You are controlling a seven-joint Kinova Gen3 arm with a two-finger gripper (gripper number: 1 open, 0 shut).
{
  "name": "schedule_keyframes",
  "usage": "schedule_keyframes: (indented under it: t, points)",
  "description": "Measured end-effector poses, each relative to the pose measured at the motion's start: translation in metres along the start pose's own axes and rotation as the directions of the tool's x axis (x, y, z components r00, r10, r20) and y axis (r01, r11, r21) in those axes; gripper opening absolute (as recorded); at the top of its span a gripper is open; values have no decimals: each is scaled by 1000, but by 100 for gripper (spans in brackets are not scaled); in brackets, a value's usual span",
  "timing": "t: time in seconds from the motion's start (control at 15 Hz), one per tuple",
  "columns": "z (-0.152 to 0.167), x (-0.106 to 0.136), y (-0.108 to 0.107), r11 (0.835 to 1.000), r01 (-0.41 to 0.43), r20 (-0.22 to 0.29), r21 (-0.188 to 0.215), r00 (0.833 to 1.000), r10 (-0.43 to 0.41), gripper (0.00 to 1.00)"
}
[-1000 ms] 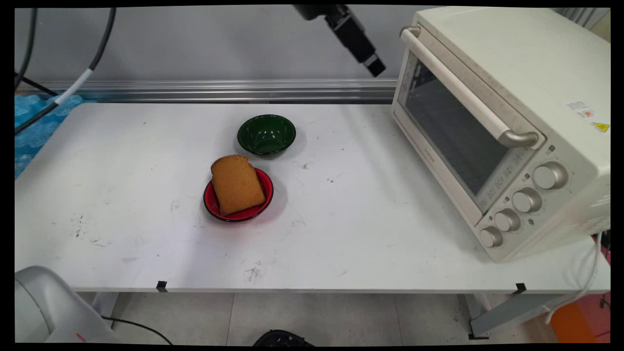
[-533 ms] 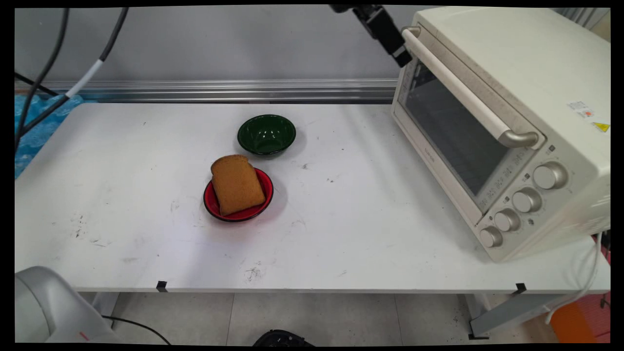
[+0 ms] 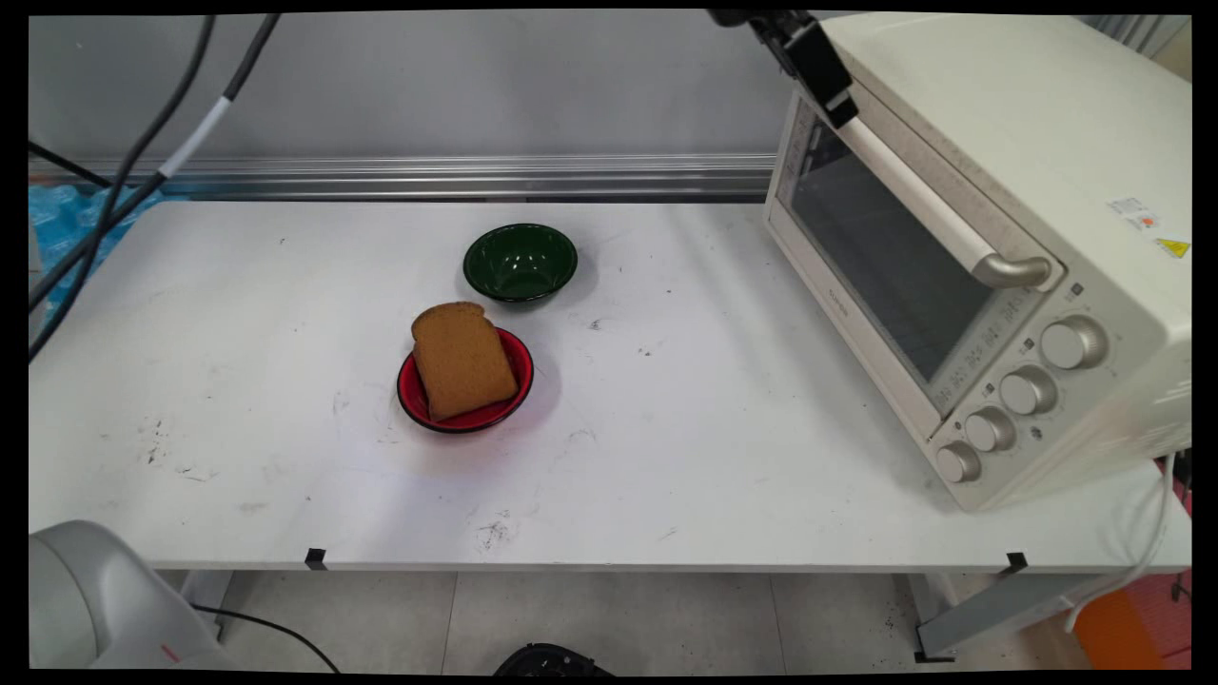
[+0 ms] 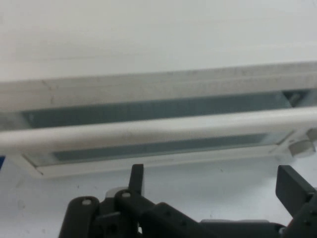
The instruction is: Open the oven
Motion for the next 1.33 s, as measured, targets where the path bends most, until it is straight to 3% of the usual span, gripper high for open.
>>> schedule_keyframes:
  t: [0.47, 0.53, 1.33]
  points:
    - [37, 23, -2, 1000, -7, -11, 26, 1000, 7, 100]
    - [41, 26, -3, 1000, -7, -12, 30, 1000, 7, 0]
    - [81, 37, -9, 999, 22, 21, 50, 1000, -23, 0]
